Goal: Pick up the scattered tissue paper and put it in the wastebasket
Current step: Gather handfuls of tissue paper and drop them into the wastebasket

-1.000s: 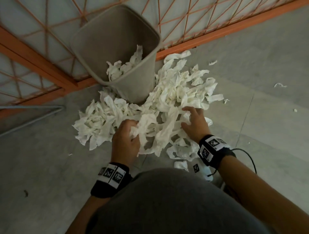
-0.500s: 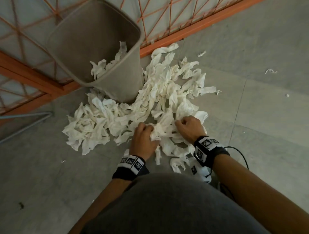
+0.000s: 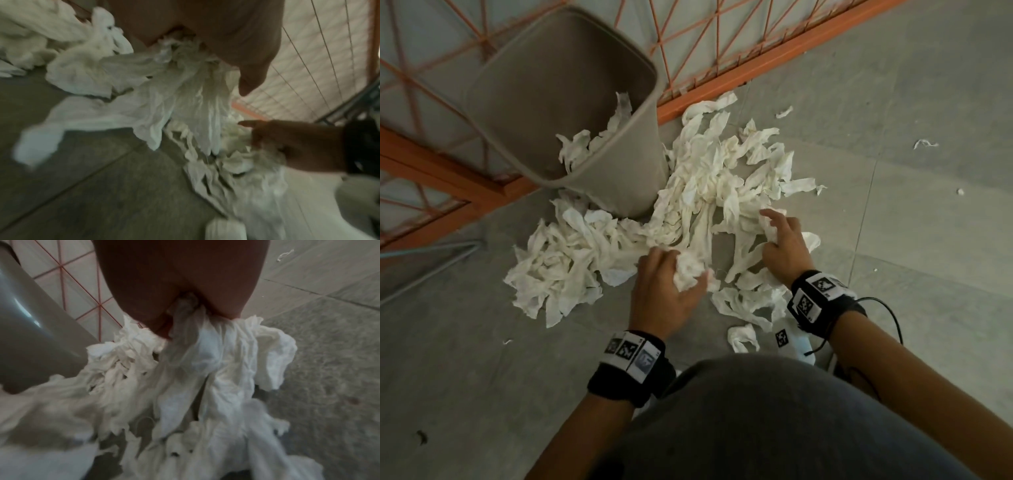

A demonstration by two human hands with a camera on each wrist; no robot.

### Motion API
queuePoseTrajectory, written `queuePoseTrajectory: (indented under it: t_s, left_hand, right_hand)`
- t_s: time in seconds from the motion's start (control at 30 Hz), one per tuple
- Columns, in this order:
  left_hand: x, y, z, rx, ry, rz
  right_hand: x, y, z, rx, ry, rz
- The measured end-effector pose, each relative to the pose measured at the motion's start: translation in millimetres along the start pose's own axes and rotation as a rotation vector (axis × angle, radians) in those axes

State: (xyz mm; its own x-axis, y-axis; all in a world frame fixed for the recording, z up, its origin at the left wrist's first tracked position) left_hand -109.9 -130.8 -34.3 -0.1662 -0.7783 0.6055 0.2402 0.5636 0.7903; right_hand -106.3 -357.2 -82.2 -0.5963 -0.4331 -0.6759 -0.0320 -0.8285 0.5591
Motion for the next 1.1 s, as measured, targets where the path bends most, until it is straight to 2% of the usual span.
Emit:
queuePoseTrajectory:
  t_s: [0.07,0.17,0.2,0.27,0.37,0.43,0.57,0.67,0.7,0.77,0.87,0.93,0.97,1.0,1.1]
  left_hand:
    - [7,-24,5,-0.207,-0.052,-0.085]
    - [11,-66,24,-0.562,-0.192,-0.265]
    - [8,-77,31,-0.626,-0.264,-0.322]
    - [4,-88,36,-0.672,-0.345,-0.397]
    - [-3,-84,29,-0.676,-0.278,-0.324]
    - [-6,-75,23,-0.596,-0.218,-0.212]
    - [-13,-43,10,-0.287,-0.122,-0.015]
    - [-16,-6,-6,0.068,-0.176,0.082]
    - [-15,0,-9,0.111,-0.180,0.094]
    - [-12,3,-20,0.061,-0.146,0.056]
    - [-8,-21,-34,-0.256,-0.036,-0.143]
    - [-7,-40,-49,-0.425,-0.037,-0.312]
    - [-9,-42,-51,-0.441,-0.061,-0.356]
    - [-13,-22,-58,-0.366,-0.078,-0.375]
    - [-15,-22,-63,-0.306,-0.089,-0.363]
  right_hand:
    - [10,-5,-2,-0.075,-0.094,0.082]
    - [21,-10,0,-0.123,-0.135,0.160]
    - [24,-11,1,-0.117,-0.129,0.163]
    - [29,-11,1,-0.100,-0.103,0.209]
    - [30,-9,4,-0.082,-0.084,0.234]
    - [27,-6,9,-0.062,-0.091,0.191]
    - [18,1,12,0.061,-0.107,0.013]
    - [0,0,7,0.099,0.008,-0.077]
    - [-2,-1,7,0.078,0.031,-0.082]
    - [-7,-4,4,0.026,0.077,-0.037]
    - [-6,-13,5,-0.130,0.112,0.149]
    - [-7,-18,-3,-0.216,0.093,0.307]
    - [-8,-21,-1,-0.221,0.092,0.353]
    - [-33,-23,0,-0.210,0.157,0.429]
    - [-29,-19,0,-0.143,0.172,0.478]
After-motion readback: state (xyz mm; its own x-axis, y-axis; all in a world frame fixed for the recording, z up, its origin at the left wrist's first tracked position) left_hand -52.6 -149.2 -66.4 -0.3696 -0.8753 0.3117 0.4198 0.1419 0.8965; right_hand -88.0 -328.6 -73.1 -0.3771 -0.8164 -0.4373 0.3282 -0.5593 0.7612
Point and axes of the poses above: each hand's wrist, its own z-axis away from the middle knuckle, its own y-axis out of the back of the hand, x = y × z, the point moved 2 cm from there along -z, towards the middle knuckle, and after that the axes turned 4 degrees about -y, right-handed, at the moved point
